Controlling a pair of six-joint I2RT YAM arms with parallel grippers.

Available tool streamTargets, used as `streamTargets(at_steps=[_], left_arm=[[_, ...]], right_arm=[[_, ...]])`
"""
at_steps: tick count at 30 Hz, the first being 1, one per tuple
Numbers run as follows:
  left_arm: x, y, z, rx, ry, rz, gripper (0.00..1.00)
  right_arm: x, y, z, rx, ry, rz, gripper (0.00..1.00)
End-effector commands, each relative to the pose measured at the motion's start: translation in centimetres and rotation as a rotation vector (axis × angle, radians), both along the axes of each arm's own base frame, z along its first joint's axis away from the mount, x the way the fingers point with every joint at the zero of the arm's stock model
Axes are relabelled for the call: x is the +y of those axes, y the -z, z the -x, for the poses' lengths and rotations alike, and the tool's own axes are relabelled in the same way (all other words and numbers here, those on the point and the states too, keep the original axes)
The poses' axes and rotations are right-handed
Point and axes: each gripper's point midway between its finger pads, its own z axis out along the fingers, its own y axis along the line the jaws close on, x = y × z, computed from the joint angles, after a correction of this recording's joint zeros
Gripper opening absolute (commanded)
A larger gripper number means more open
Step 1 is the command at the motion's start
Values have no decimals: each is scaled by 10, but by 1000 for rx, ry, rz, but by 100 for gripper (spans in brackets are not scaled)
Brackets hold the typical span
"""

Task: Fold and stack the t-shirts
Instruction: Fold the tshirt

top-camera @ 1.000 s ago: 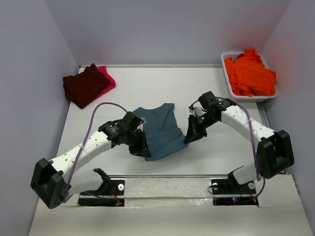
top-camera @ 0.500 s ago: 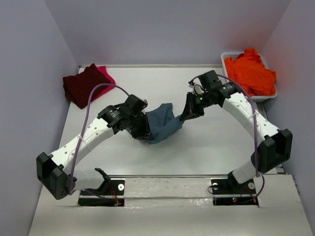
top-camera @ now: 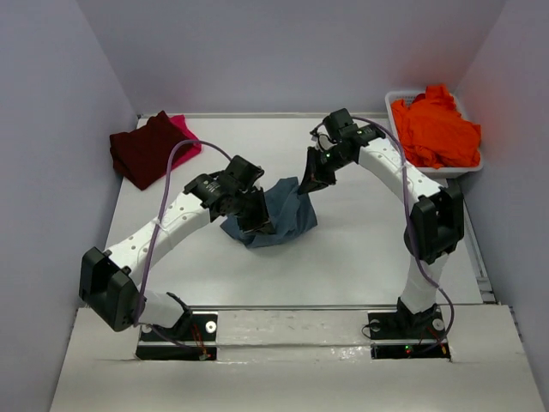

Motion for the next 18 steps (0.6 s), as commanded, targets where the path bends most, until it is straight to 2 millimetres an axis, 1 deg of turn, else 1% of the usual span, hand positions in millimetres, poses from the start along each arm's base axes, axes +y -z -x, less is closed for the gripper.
streamTargets(at_steps=[1,2,3,4,5,6,7,12,13,14,15,16,17,18], left_arm=[[-22,-8,0,40,31,139,6],[-24,-9,-4,38,27,163,6],[-26,-10,-3,43,27,178,6],[-28,-9,-4,50,28,184,6],[-29,-11,-6,52,26,197,6],[-27,-10,-9,56,16,200,6],[-28,-8,-8,68,15,202,6],[-15,-4,-28,88,-82,259,6],[-12,1,-31,101,-103,259,6],[-8,0,-39,102,-131,282,6],[-6,5,-41,118,-147,287,6],[-2,4,-50,118,-174,311,6],[-2,5,-53,119,-184,320,6],[-1,6,-56,118,-192,329,6]], right_arm=[[13,-8,-27,-66,-1,-42,7],[16,-11,-32,-74,1,-46,7],[17,-9,-35,-73,3,-45,7],[19,-2,-39,-61,6,-42,7],[21,-4,-44,-71,7,-44,7],[22,-2,-46,-67,10,-43,7],[24,4,-50,-57,10,-40,7],[29,17,-62,-46,17,-34,7],[26,20,-66,-44,27,-33,7],[28,25,-68,-34,25,-35,7],[29,27,-70,-32,26,-36,7],[31,27,-73,-38,27,-42,7],[32,29,-75,-37,28,-42,7],[33,36,-77,-24,30,-39,7]])
